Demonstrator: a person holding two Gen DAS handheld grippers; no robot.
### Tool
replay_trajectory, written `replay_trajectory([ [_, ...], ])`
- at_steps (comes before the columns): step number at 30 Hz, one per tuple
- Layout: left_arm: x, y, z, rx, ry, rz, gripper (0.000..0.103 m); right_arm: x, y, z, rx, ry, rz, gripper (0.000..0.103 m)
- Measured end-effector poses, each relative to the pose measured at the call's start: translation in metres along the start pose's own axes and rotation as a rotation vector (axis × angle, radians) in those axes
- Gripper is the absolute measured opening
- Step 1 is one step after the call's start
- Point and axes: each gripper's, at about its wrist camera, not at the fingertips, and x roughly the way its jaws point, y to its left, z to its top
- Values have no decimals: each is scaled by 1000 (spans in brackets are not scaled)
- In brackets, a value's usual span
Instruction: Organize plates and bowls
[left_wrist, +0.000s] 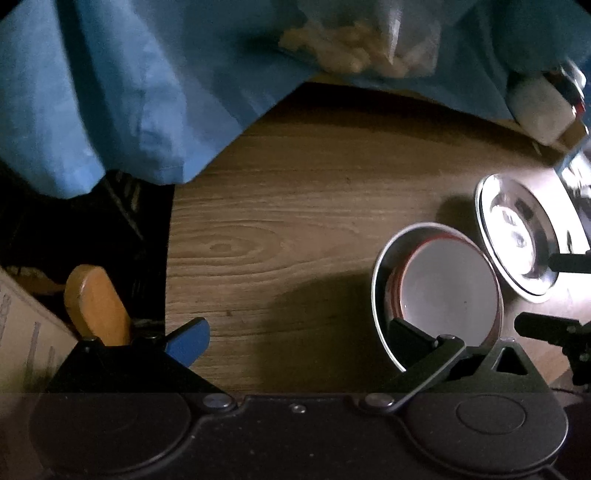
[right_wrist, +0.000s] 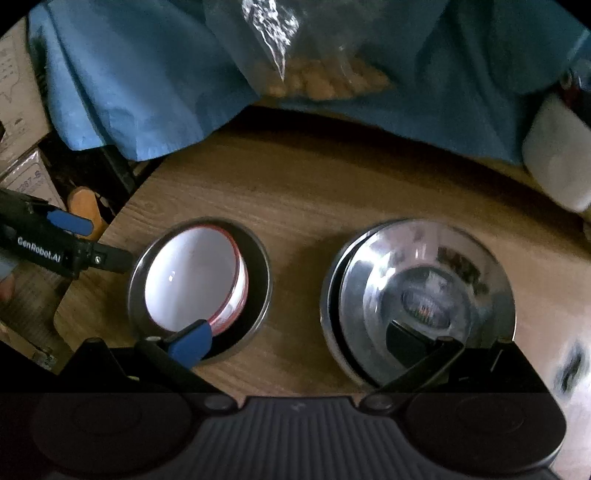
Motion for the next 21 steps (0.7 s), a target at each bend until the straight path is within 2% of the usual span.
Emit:
replay_trajectory([
  [5,5,-5,3,48,10,-7,102,1,-3,-5,88,30,10,103],
  [13,15,-17,9,118,34,42,102,8,-20,-13,266,64,55,102],
  [17,18,-18,11,116,43,51,102,14,-26,-12,330,66,78,102],
  [21,19,-17,12,109,49,38,102,17,-26,-10,344,60,92,102],
])
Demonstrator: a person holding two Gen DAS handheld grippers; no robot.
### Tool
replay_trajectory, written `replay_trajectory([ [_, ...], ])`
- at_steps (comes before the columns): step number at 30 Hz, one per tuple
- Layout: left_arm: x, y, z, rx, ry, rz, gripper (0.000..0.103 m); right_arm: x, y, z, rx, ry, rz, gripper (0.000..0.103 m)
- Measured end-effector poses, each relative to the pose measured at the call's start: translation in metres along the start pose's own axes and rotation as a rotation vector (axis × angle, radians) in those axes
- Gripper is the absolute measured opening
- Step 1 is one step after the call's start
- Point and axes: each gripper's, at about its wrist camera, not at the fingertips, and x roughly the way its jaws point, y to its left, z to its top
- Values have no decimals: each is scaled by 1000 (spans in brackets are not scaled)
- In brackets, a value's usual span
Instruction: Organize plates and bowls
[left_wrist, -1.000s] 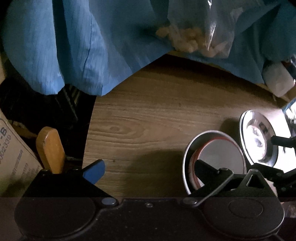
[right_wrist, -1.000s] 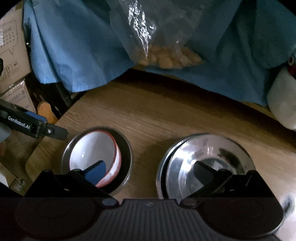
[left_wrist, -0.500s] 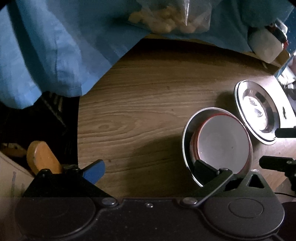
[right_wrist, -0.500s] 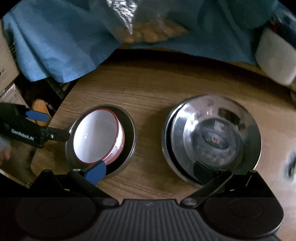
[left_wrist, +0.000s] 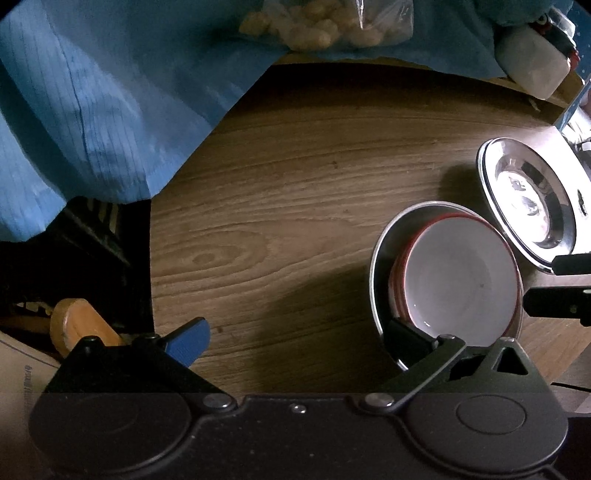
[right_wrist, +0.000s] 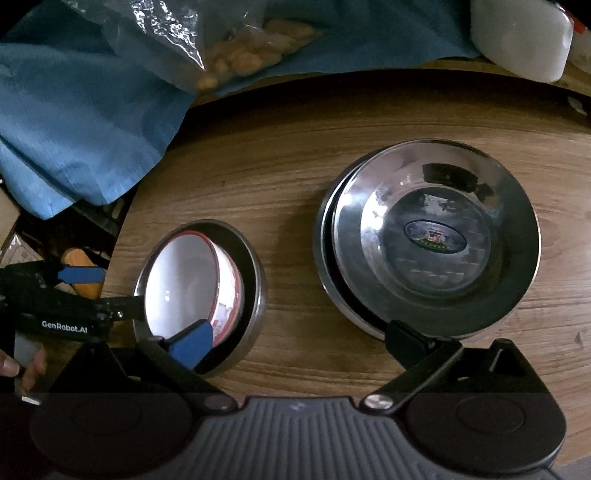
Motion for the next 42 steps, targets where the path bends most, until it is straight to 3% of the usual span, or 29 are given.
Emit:
replay_trajectory([
  [21,3,1,0,3,4,-18,102,5,6,0,-4,-9,-50,101],
  [29,7,2,1,-5,20,-27,102,4,9,-3,-22,23,-76,92],
  [36,10,1,4,14,33,-31,101,3,9,-4,-11,22,-63,91],
  [39,10,1,5,20,33,-42,99,3,10,-2,-12,14,-61,83],
  [41,9,1,5,25,30,-47,97,2,11,-1,-8,14,-52,69],
  [42,9,1,5,27,29,-50,96,3,11,0,0,20,-41,67],
])
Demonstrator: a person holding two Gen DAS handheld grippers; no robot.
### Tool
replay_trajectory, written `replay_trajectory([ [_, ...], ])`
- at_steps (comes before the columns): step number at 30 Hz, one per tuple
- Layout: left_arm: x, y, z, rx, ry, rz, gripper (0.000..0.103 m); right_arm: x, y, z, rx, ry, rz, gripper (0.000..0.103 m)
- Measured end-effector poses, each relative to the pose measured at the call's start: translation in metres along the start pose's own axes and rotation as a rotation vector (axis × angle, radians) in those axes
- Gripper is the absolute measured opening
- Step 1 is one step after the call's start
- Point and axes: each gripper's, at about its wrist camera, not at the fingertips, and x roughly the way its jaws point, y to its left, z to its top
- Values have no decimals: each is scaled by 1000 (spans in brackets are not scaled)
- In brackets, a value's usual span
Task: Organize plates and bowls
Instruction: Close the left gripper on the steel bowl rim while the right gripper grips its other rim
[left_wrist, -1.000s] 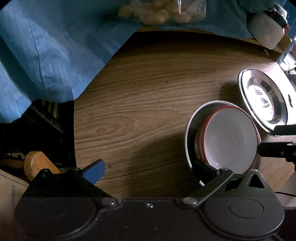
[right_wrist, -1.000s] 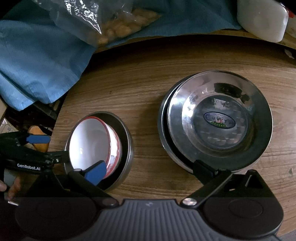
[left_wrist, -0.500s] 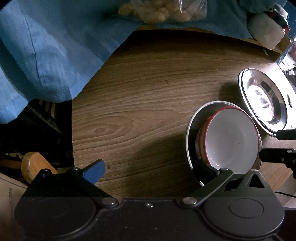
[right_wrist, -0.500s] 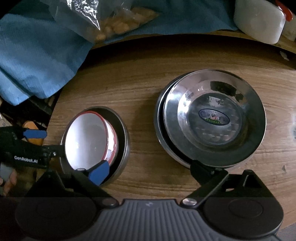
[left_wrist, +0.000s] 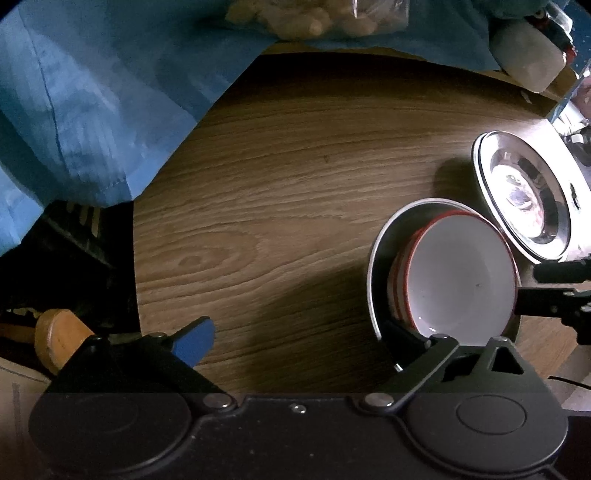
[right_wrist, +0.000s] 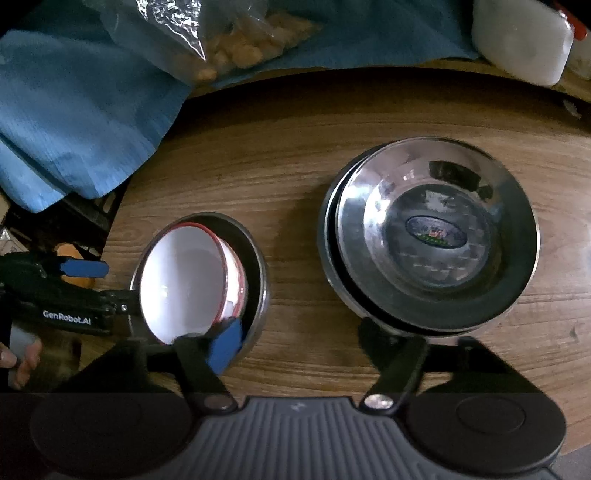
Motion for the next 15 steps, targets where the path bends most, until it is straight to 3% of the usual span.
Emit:
replay_trajectory([
  [7,-2,-1,-1,2,-6,-18,89,3,2,3,31,18,55,51],
  [12,-4,0,-2,-4,-11,-58,75,6,3,6,43,26,50,50],
  [15,-5,0,-2,-12,-11,-75,69,9,0,7,62,34,40,58],
])
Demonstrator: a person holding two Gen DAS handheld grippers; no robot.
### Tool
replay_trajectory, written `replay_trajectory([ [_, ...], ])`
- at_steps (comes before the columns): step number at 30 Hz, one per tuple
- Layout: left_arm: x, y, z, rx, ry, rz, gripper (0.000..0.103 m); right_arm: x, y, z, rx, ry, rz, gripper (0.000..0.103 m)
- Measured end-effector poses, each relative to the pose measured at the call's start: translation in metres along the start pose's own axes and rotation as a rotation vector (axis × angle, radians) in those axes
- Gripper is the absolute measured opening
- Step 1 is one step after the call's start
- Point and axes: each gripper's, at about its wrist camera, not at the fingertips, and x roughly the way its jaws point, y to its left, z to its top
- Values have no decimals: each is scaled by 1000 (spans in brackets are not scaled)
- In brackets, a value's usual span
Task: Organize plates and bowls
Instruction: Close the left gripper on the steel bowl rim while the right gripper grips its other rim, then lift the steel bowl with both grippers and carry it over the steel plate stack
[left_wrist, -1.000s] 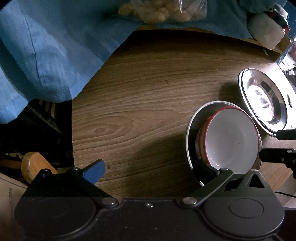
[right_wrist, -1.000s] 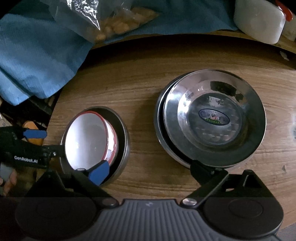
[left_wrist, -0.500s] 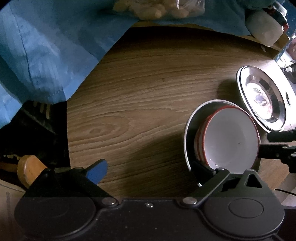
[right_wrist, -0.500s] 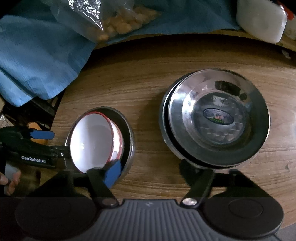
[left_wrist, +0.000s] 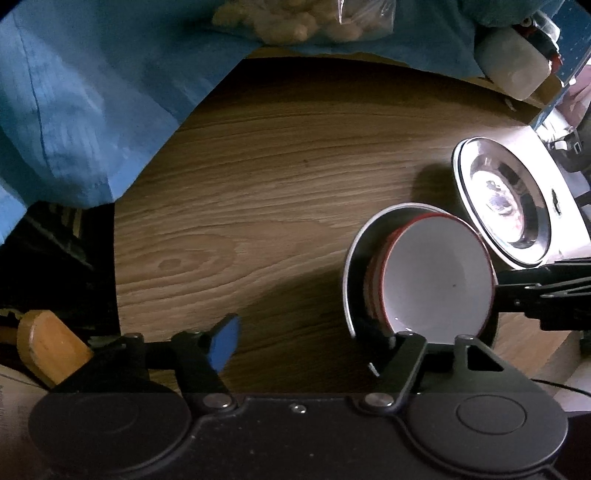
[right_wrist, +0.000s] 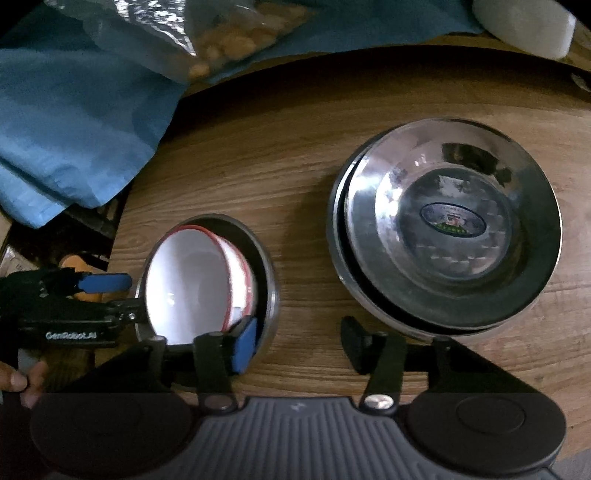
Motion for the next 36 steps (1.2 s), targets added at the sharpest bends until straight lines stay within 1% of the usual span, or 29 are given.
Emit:
replay_trajectory([
  [4,2,2,-1,-32,6,-31,63,4,-4,0,25,3,9,57],
  [6,2,1,-1,-38,7,-47,55,3,-5,-2,26,0,26,51],
  [7,2,1,-1,-39,6,-57,53,3,-5,-2,28,-1,37,46],
  [9,1,-1,-1,-39,4,-75,44,3,-4,-2,24,-4,60,36],
  [11,1,-2,-1,-34,1,-88,38,2,1,-3,6,-11,82,23],
  [12,0,-3,-1,-29,0,-93,34,2,3,-3,-5,-14,86,21],
  [13,0,-3,-1,-26,-1,-100,32,1,5,-3,-16,-14,87,19],
  [15,0,-5,-1,-19,-1,-114,24,2,8,-2,-20,-12,86,19],
  [16,1,-6,-1,-15,1,-116,22,3,7,-1,-18,-6,96,20],
  [19,4,-11,0,-2,9,-124,13,7,6,1,-6,7,105,20],
  [21,5,-14,0,10,10,-116,13,11,9,1,-18,13,99,20],
  [23,5,-13,0,5,10,-119,13,13,12,1,-27,17,96,18],
  [28,4,-11,-1,-1,7,-120,14,13,12,1,-37,14,98,17],
  [36,3,-15,-2,13,4,-110,14,12,12,0,-54,3,101,17],
])
